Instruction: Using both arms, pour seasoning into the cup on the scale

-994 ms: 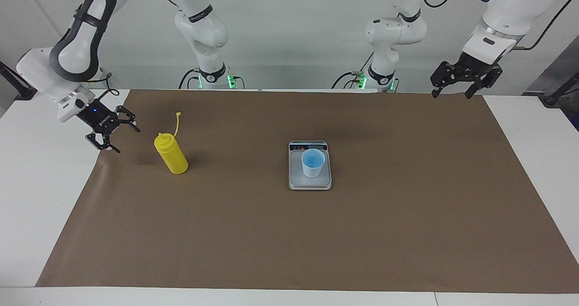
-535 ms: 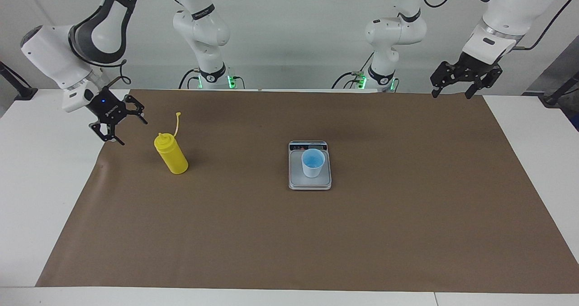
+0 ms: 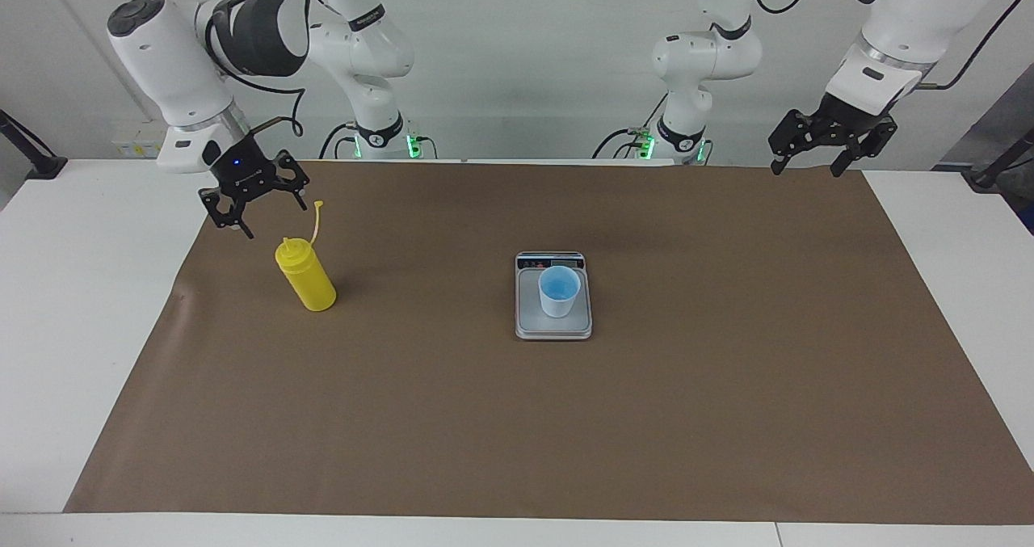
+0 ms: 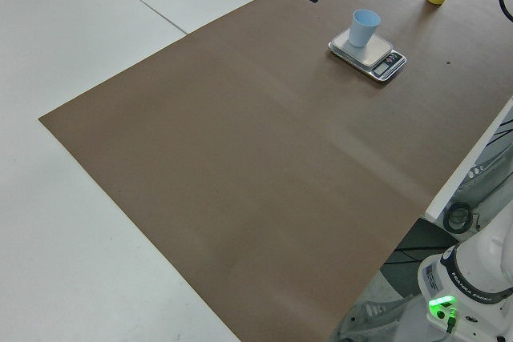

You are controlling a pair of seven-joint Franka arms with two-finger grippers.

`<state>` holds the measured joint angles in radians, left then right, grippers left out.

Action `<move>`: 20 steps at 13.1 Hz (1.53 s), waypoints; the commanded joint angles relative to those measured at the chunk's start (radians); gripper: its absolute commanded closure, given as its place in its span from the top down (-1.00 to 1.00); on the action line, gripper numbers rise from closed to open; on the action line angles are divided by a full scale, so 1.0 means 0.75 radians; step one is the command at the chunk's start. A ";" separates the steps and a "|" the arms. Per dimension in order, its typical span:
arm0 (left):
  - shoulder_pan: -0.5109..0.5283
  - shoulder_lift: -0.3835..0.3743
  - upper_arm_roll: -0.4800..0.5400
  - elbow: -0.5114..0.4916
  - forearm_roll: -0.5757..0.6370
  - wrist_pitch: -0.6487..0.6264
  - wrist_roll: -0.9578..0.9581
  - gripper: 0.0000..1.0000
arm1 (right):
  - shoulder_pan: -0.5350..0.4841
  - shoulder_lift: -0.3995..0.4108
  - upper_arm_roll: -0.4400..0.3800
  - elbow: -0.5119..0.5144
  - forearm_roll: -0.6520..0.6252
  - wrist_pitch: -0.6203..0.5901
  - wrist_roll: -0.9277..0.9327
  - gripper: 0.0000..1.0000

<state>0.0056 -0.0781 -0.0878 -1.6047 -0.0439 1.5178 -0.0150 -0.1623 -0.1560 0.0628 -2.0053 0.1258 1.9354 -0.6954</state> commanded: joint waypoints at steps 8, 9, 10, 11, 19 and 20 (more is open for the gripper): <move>-0.003 -0.029 0.005 -0.024 0.024 -0.011 0.002 1.00 | 0.175 0.157 0.006 0.419 -0.274 -0.189 0.648 1.00; -0.003 -0.027 0.005 -0.024 0.024 -0.013 0.002 1.00 | 0.190 0.177 0.006 0.468 -0.274 -0.210 0.718 1.00; -0.003 -0.029 0.005 -0.024 0.024 -0.013 0.002 1.00 | 0.190 0.194 0.006 0.505 -0.270 -0.232 0.796 1.00; -0.003 -0.029 0.005 -0.024 0.024 -0.013 0.002 1.00 | 0.190 0.196 0.008 0.518 -0.264 -0.245 0.833 1.00; -0.003 -0.029 0.005 -0.026 0.024 -0.013 0.002 1.00 | 0.253 0.165 0.031 0.481 -0.260 -0.416 1.099 1.00; -0.003 -0.029 0.005 -0.024 0.024 -0.013 0.002 1.00 | 0.253 0.161 0.031 0.475 -0.260 -0.421 1.099 1.00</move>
<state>0.0056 -0.0781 -0.0878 -1.6047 -0.0439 1.5177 -0.0150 0.0326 -0.0271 0.0796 -1.6408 -0.0582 1.6397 0.1098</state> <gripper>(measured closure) 0.000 0.000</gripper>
